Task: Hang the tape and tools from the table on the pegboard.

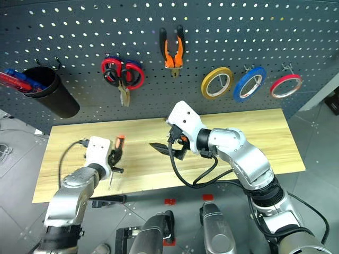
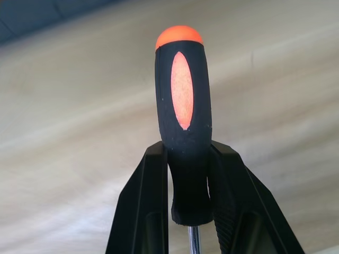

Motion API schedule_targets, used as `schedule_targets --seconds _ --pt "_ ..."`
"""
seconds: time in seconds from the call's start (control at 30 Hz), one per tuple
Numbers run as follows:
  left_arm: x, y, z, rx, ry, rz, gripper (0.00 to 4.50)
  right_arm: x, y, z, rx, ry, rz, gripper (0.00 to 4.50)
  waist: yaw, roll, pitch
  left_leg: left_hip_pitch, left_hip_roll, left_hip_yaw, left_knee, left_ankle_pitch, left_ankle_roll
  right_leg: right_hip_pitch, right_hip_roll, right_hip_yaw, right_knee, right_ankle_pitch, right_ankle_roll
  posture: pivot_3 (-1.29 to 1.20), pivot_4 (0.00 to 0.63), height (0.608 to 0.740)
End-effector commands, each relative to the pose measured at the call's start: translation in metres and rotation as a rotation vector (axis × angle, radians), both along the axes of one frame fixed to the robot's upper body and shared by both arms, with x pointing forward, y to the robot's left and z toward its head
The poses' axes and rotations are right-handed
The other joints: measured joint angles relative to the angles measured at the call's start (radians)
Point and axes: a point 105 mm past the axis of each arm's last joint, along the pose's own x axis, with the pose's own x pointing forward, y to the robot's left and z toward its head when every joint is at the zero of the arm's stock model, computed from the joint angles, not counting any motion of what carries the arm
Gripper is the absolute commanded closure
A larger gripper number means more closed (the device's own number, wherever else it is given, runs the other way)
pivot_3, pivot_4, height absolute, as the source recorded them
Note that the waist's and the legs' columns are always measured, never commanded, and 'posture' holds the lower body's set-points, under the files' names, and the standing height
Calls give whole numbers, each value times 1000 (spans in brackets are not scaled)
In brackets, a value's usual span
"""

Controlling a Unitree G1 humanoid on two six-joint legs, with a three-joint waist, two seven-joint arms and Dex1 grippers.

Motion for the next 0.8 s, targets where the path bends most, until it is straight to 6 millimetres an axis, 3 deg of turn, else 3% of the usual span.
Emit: schedule_targets --seconds 0.03,0.07,0.2,0.33,0.47,0.67,0.8 --pt "-19 -5 70 90 -308 27 3809 -25 2 32 107 -92 152 0 6 0 0 0 0 0 0 0 0 1 0 0 0 0 0 -292 292 740" --pt "-22 -6 77 98 -335 34 3809 -25 2 34 117 -100 157 0 10 0 0 0 0 0 1 -1 1 1 0 0 0 1 -1 -289 290 740" --pt "-30 -4 136 133 -525 70 3809 -26 4 53 180 -129 187 0 14 0 0 2 0 0 1 0 1 1 1 -1 3 2 -2 -272 286 740" --pt "-31 14 219 174 -753 109 3809 -19 4 69 241 -137 177 0 16 -1 -1 1 1 -2 1 1 0 0 2 -3 4 2 -3 -258 279 740" --pt "-25 26 263 187 -864 124 3809 -14 6 70 246 -145 168 0 16 -2 -3 1 -1 -1 1 3 -3 0 2 -2 4 2 -3 -254 270 740" --pt "-17 46 278 207 -932 175 3809 -14 9 70 242 -154 175 0 12 -2 -3 0 -1 0 1 3 -4 -4 1 -2 4 2 -3 -263 260 740" --pt "-6 57 261 199 -922 206 3809 -14 11 71 247 -156 180 0 12 -2 -3 -8 -1 1 2 4 -6 -14 1 -1 6 3 -5 -258 256 740"
